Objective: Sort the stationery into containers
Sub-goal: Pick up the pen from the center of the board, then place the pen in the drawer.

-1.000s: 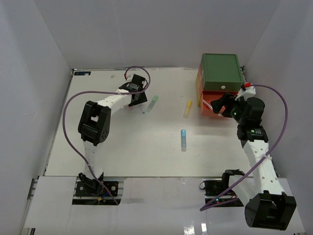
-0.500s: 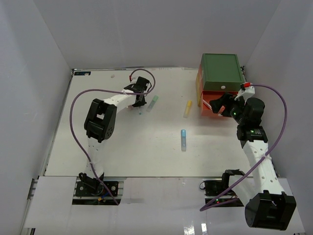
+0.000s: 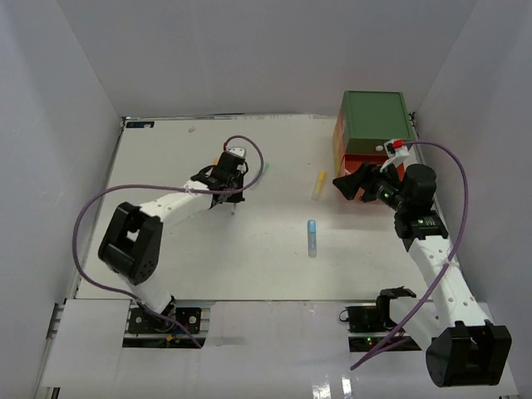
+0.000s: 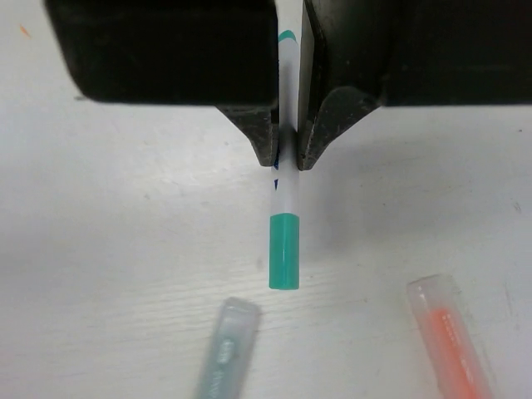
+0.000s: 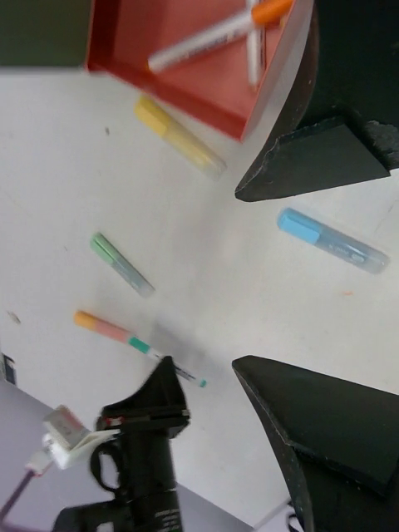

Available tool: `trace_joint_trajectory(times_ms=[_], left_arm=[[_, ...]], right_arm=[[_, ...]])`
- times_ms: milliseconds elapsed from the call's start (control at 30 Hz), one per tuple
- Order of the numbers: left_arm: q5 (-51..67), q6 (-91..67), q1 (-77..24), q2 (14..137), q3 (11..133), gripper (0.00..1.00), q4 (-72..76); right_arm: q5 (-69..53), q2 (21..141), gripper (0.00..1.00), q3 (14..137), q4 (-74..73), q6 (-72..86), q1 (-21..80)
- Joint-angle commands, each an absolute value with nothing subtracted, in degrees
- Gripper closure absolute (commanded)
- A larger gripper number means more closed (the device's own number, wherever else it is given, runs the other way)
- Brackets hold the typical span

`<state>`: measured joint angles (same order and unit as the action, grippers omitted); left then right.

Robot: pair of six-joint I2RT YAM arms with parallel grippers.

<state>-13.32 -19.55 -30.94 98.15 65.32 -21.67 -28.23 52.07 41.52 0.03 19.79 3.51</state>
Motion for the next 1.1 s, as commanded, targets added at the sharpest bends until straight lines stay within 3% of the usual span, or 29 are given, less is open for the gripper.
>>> trace_joint_trajectory(times_ms=[0,167,367,700,1067], left_arm=[[-2.49,-10.13,-31.02,86.24,61.45,0.96,-14.25],[13.06,1.72,-31.38,74.38,53.63,0.94,-9.41],[22.83,7.99,-31.82,67.86,47.82,0.93,-5.89],[24.61,12.56,-32.08,63.11,44.91,0.92,-4.66],[26.02,13.89,-32.17,62.4,44.03,0.91,-4.31]], right_arm=[[-31.73,53.96,0.19,45.26,2.55,22.14,9.12],[-30.07,58.62,0.19,47.11,7.18,26.27,20.2],[-25.58,64.68,0.19,49.56,12.04,30.06,30.4],[-22.15,75.57,0.21,56.33,12.92,31.9,38.14],[-23.03,80.94,0.26,58.54,14.24,32.34,39.37]])
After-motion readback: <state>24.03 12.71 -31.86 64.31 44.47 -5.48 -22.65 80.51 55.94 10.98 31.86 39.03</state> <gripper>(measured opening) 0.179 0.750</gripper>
